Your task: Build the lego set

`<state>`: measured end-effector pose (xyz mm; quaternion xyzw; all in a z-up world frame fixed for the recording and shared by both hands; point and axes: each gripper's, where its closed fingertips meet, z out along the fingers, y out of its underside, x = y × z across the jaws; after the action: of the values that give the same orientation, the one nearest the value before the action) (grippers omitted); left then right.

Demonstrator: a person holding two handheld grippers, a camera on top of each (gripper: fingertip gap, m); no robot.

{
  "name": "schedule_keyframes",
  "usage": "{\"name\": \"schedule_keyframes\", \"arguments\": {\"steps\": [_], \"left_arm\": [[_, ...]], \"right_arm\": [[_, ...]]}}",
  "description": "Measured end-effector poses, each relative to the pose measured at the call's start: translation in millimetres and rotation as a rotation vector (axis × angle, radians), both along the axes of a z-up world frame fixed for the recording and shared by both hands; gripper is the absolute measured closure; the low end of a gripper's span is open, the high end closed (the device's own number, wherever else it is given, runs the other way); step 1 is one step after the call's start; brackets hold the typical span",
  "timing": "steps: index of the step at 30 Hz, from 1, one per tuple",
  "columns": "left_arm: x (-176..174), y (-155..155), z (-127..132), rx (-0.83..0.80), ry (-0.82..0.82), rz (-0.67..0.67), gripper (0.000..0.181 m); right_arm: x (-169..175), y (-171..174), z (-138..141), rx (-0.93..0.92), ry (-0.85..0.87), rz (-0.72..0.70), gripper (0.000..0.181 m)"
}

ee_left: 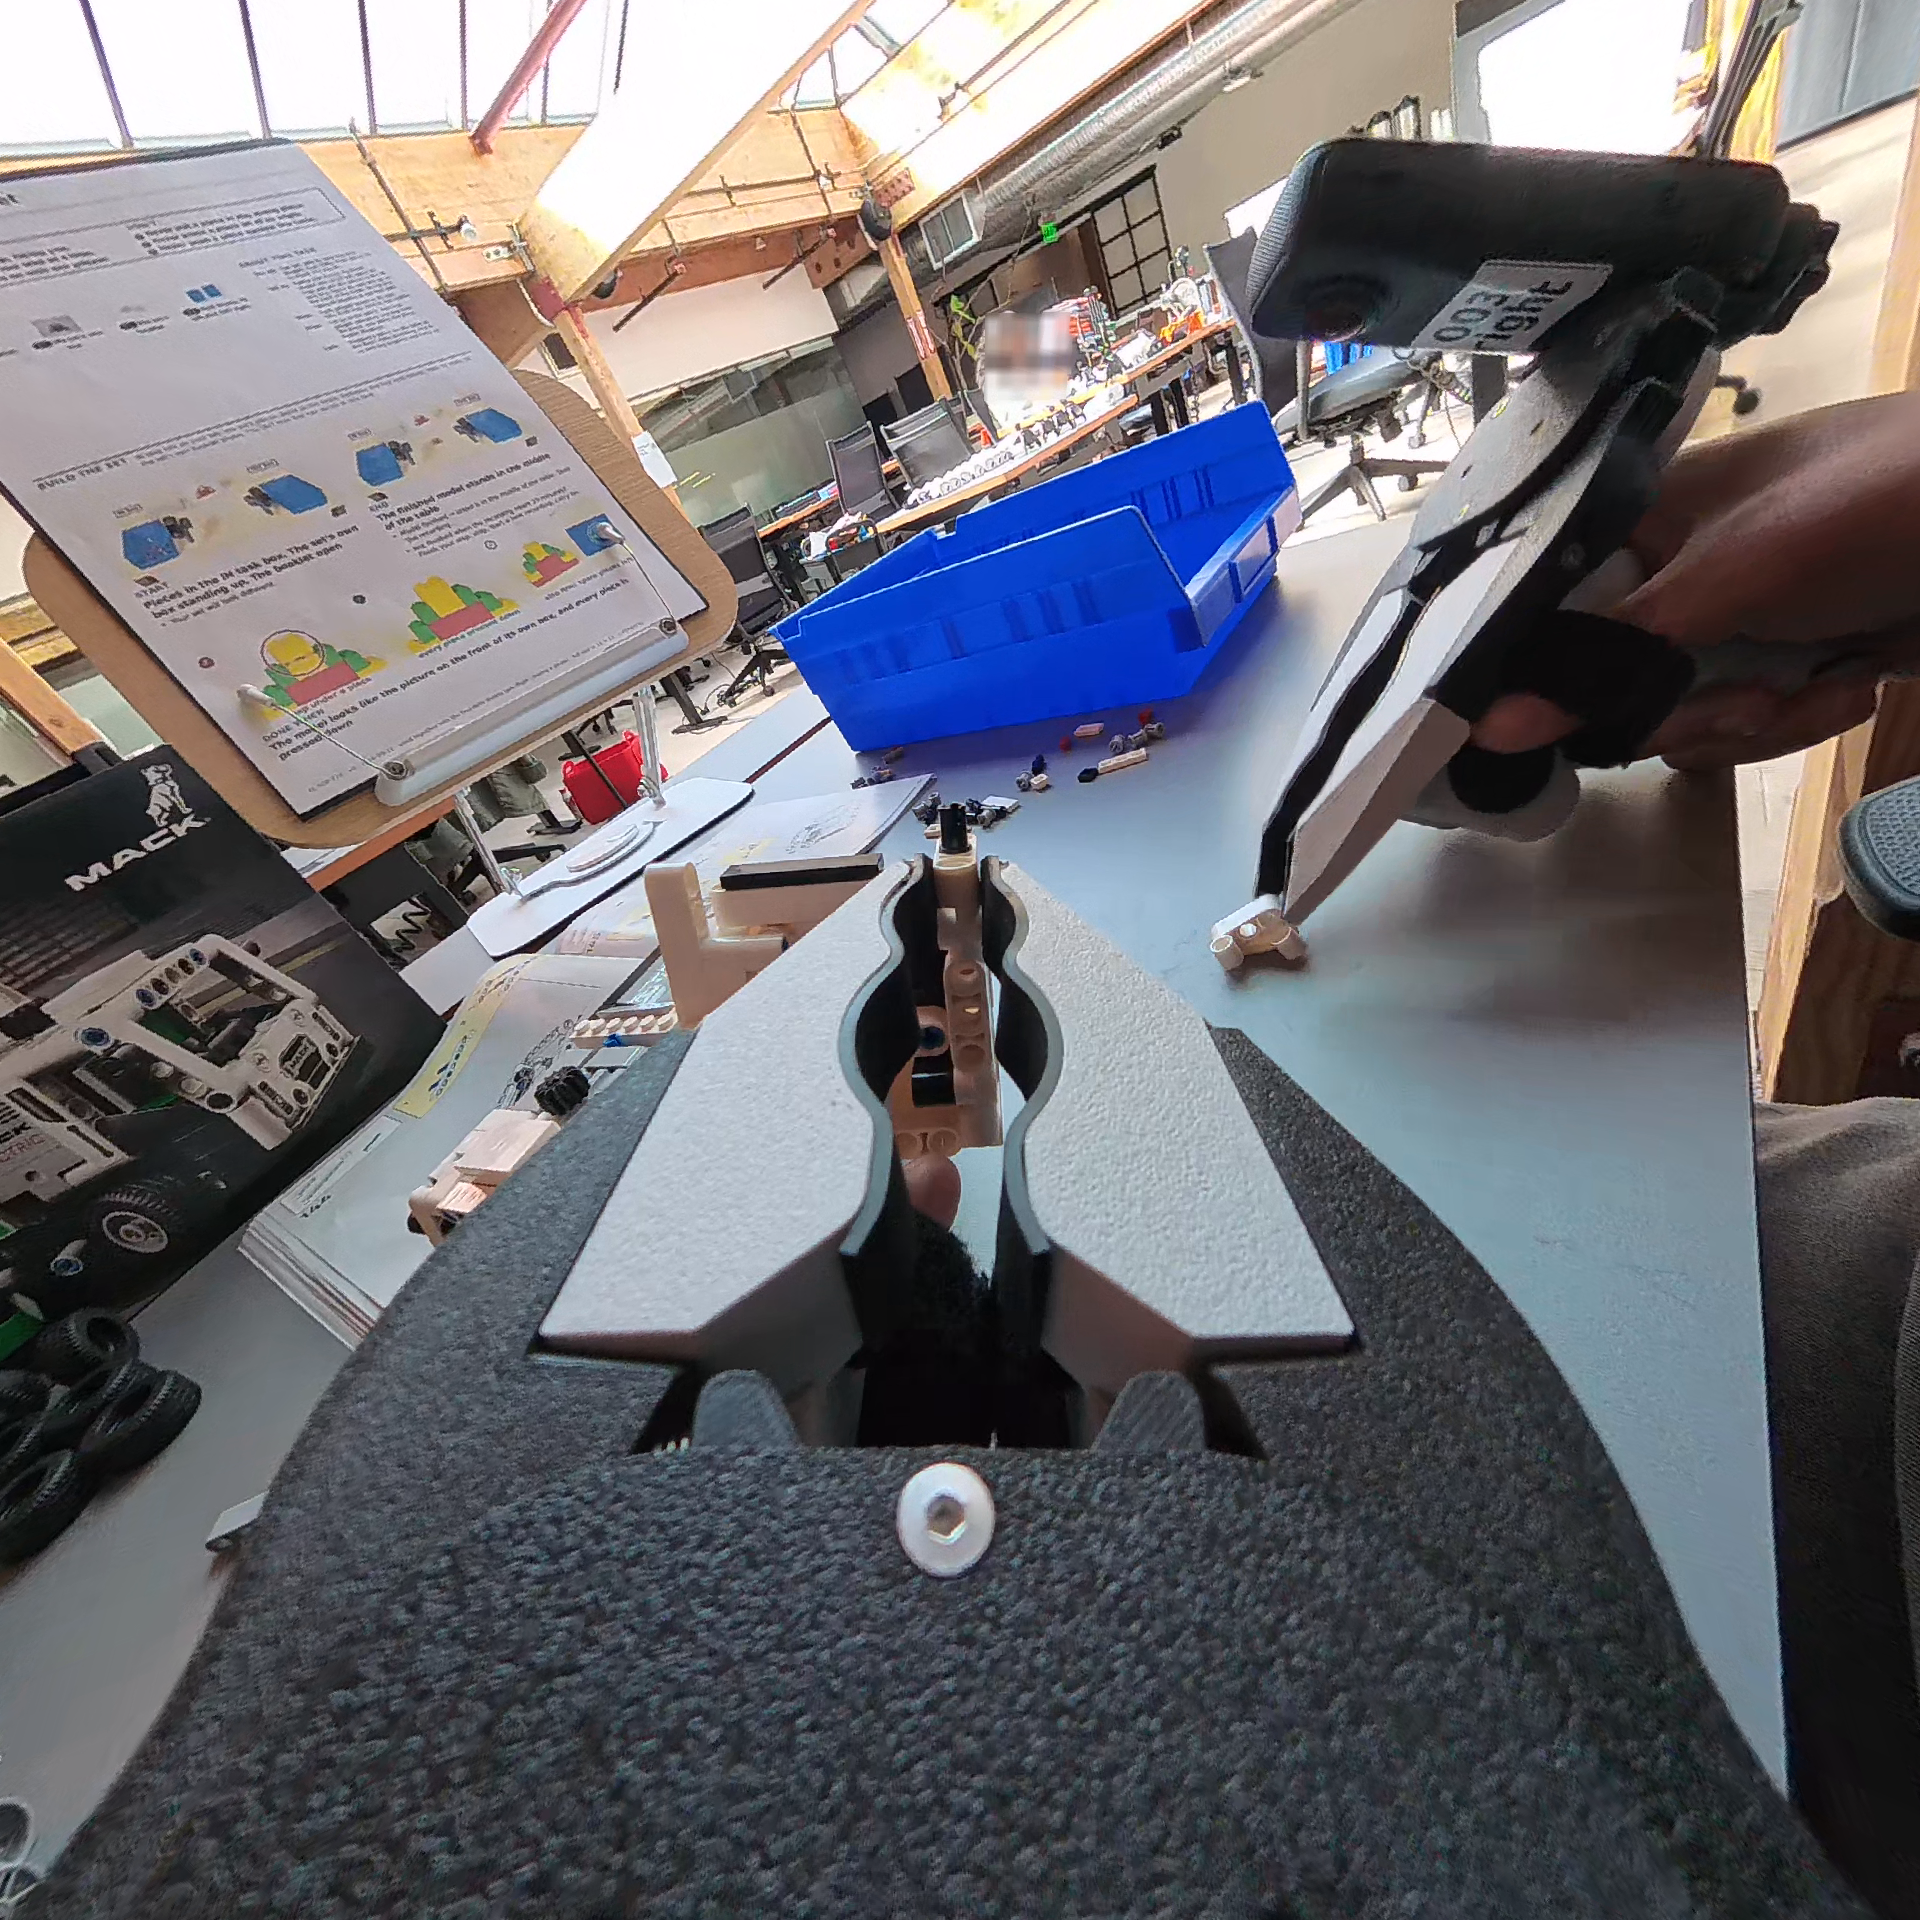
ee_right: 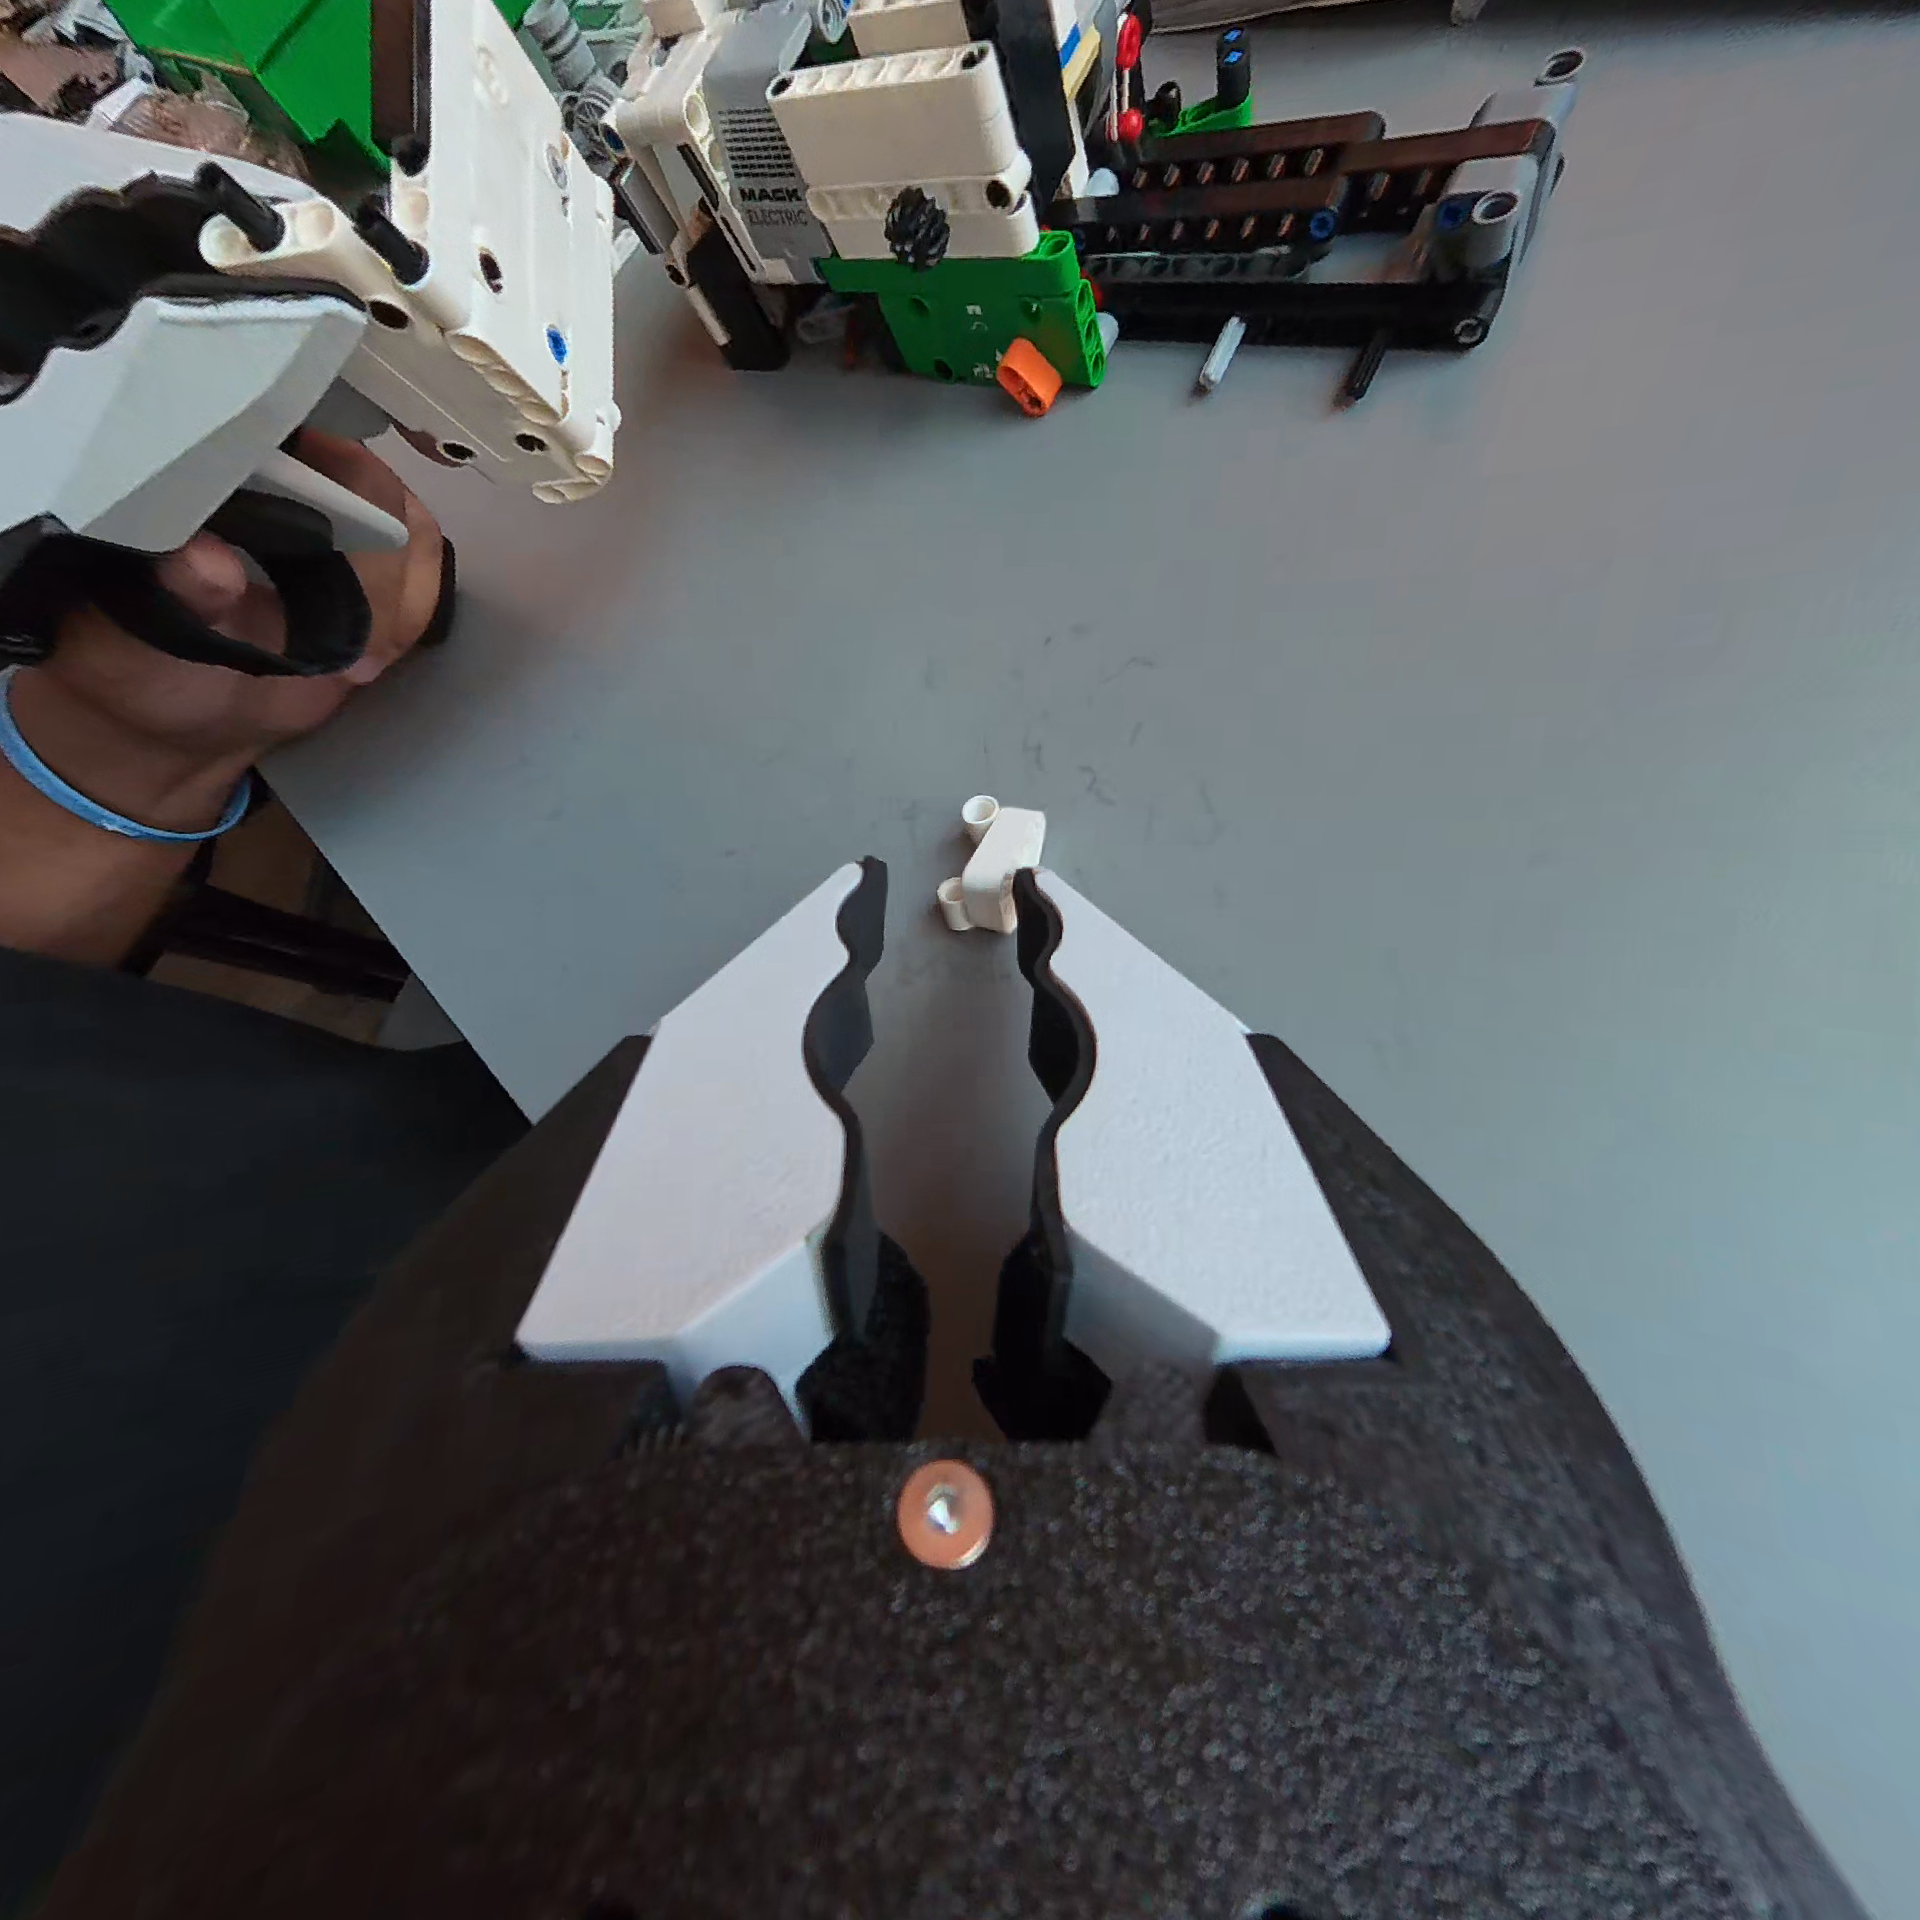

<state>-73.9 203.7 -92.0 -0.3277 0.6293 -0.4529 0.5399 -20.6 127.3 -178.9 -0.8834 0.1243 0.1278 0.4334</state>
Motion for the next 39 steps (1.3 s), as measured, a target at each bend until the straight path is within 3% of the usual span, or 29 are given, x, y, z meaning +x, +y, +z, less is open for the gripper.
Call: {"name": "schedule_keyframes", "arguments": {"steps": [5, 21, 31, 39], "left_arm": [[-0.1, -0.1, 0.1, 0.001, -0.001, -0.001, 0.175], [-0.3, -1.0, -0.5, 0.008, 0.0, -0.003, 0.175], [-0.6, -1.4, -0.6, 0.012, -0.002, -0.004, 0.175], [-0.2, -1.7, -1.3, 0.014, 0.002, -0.004, 0.175]], "right_arm": [[7.0, -0.5, -6.9, -0.056, -0.068, -0.019, 0.163], [14.5, -5.4, -4.8, -0.034, -0.016, -0.052, 0.176], [25.4, -13.0, 13.8, 0.017, -0.185, 0.088, 0.16], [11.1, -19.2, 5.0, 0.032, -0.159, 0.259, 0.154]]}}
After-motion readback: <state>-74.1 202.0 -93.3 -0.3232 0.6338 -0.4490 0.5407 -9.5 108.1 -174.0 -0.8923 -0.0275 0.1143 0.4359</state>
